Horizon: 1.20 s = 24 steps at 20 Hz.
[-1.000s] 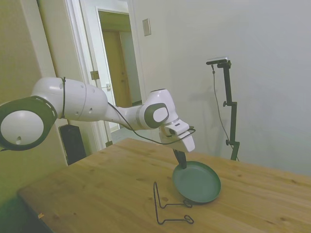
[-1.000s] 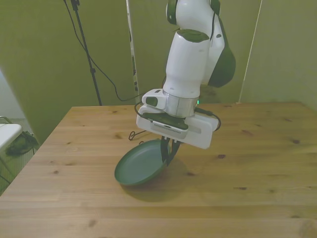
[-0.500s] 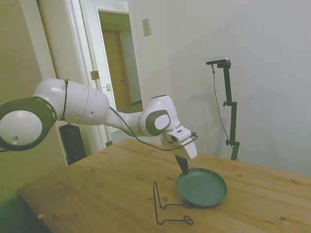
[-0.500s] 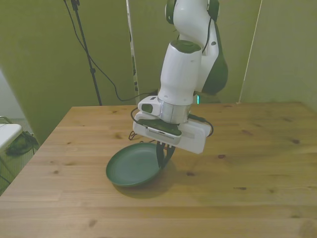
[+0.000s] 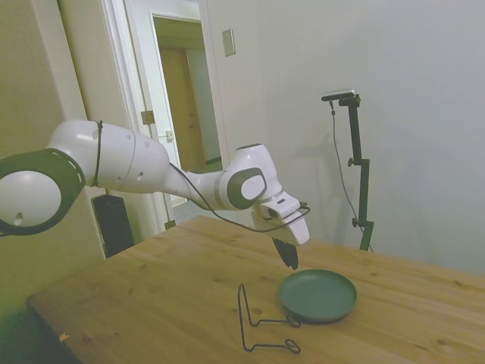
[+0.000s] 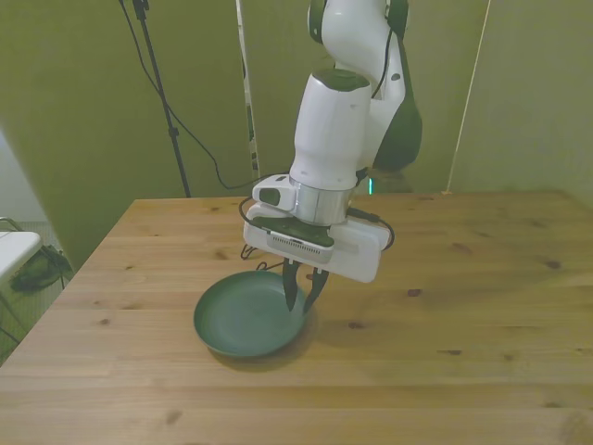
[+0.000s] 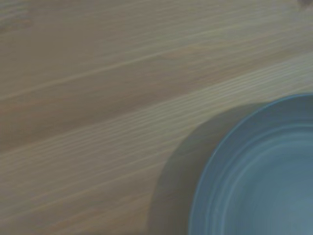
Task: Unload the plate
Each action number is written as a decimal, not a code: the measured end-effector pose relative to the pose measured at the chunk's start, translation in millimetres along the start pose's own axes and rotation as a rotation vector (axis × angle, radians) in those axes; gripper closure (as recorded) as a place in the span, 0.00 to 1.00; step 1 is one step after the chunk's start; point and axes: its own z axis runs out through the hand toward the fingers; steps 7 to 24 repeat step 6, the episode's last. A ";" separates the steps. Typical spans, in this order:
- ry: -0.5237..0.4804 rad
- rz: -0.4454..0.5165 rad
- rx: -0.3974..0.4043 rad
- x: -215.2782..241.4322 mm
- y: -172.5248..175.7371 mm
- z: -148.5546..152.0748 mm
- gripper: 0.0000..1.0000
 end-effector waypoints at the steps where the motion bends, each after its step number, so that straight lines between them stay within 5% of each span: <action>1: -0.004 0.002 0.018 0.6 0.0 -13.0 0.00; 6: -0.072 0.008 0.085 -1.7 15.9 -110.8 0.00; 24: -0.072 0.008 0.085 -1.7 15.9 -110.8 0.00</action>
